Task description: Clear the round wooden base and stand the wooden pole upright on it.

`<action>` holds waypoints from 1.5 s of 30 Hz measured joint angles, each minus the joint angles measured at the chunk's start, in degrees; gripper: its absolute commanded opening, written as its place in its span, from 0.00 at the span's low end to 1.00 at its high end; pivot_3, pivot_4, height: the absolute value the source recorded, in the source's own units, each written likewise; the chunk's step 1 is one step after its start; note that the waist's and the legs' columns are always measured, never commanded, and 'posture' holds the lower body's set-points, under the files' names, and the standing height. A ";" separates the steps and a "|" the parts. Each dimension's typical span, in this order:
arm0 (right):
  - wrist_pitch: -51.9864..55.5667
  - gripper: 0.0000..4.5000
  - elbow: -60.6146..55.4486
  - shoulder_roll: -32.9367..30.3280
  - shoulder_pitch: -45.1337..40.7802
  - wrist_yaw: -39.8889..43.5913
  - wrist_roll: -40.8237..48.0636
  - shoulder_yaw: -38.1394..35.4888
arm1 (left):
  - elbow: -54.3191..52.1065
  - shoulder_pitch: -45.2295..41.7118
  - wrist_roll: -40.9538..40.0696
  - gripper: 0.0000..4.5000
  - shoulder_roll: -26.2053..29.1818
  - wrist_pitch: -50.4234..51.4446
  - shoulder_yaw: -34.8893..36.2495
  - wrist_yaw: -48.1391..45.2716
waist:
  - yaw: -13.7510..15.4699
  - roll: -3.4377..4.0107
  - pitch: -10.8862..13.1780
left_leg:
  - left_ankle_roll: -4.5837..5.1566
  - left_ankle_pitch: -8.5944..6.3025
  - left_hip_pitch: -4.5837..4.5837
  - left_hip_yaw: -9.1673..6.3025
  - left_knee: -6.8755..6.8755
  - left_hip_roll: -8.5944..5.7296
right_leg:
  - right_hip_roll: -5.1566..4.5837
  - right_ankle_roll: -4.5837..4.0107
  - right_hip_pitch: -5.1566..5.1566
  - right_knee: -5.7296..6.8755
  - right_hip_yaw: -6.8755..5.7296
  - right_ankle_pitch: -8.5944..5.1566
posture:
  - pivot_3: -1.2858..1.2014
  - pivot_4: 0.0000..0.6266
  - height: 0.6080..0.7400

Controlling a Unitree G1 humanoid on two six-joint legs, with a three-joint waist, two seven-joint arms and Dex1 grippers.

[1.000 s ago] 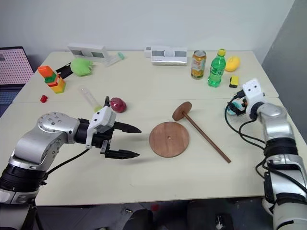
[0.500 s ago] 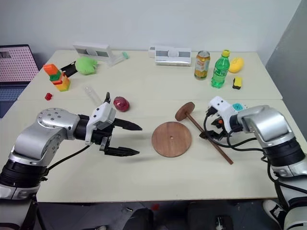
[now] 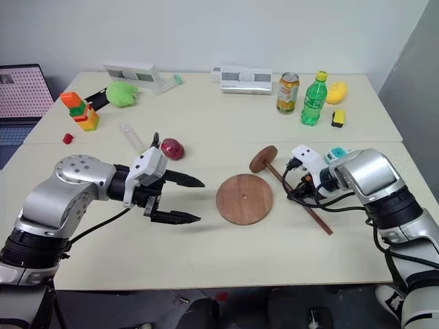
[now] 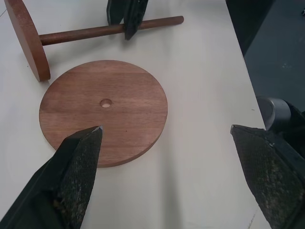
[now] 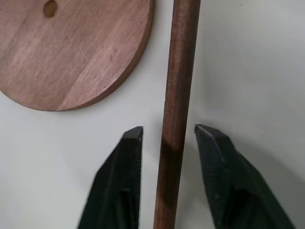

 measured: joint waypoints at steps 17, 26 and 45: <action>0.96 0.04 4.60 5.96 -4.84 -2.98 4.39 -16.08 | 1.11 -0.78 0.90 1.00 -0.29 -1.21 -1.08 -0.13 | -0.16 0.03 0.02 | -0.01 0.01 -0.01 0.04 -0.02 0.00 | 0.01 0.00 -0.09 0.10 0.03 0.00 | 0.52 0.24 1.00; -12.91 0.04 -12.09 26.21 7.40 -15.84 9.48 -35.60 | 3.95 -3.74 0.35 1.00 -1.66 0.05 -0.75 -0.03 | -0.07 -0.10 -0.06 | -0.04 0.02 -0.04 -0.04 -0.03 0.03 | 0.02 0.00 -0.07 0.11 -0.08 0.00 | 0.52 0.24 1.00; -60.86 0.04 -17.52 35.85 30.50 -19.30 -4.02 -16.06 | 5.83 -5.63 -0.13 1.00 -3.08 1.84 -0.52 -0.04 | -0.19 -0.04 -0.03 | -0.27 0.15 0.05 -0.07 -0.03 0.03 | 0.05 0.00 -0.03 0.13 -0.06 0.00 | 0.52 0.24 1.00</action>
